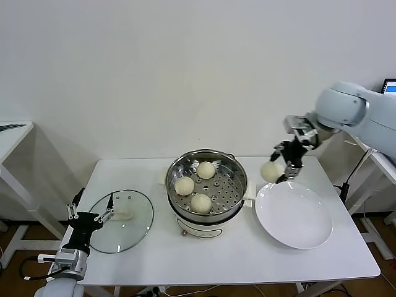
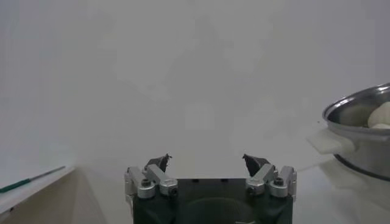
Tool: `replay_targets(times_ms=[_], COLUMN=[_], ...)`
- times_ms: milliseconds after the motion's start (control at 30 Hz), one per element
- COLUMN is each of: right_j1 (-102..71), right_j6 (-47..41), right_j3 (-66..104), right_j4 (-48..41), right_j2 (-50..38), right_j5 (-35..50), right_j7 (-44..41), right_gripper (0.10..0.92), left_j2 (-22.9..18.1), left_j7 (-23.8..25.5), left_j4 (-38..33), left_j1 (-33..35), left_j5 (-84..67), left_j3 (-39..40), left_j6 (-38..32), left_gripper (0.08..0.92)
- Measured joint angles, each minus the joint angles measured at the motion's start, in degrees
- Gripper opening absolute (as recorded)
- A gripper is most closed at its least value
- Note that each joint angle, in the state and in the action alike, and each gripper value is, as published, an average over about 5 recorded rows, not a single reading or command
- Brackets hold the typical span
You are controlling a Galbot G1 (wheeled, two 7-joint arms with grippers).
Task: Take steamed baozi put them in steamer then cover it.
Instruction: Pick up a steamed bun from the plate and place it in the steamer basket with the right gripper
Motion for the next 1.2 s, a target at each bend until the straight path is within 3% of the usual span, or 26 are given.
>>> replay_targets(times_ms=[300,633,1200], right_j1=[0.79,-4.76,-13.43], right_j6=[-2.71,-3.43,-3.93], right_j3=[-3.09,-2.19,0.02], right_j4=[-1.65,-9.51,-17.71], right_j2=[10.45,18.93,23.20], right_j5=[5.21,5.23,2.28], right_j7=[1.76,1.89,1.85], right_gripper=[0.696,0.696,0.696], left_j2=[-0.08,0.16,0.58], left_j7=[0.00,0.01,0.10], left_j4=[0.18,0.89,1.78], left_j1=[-0.35,-0.90,-1.43], left_j5=[-0.66,-1.26,-1.75], left_j3=[-0.94,-1.90,-2.35], left_j6=[0.01,0.16,0.40], left_gripper=[0.823,0.823,0.823])
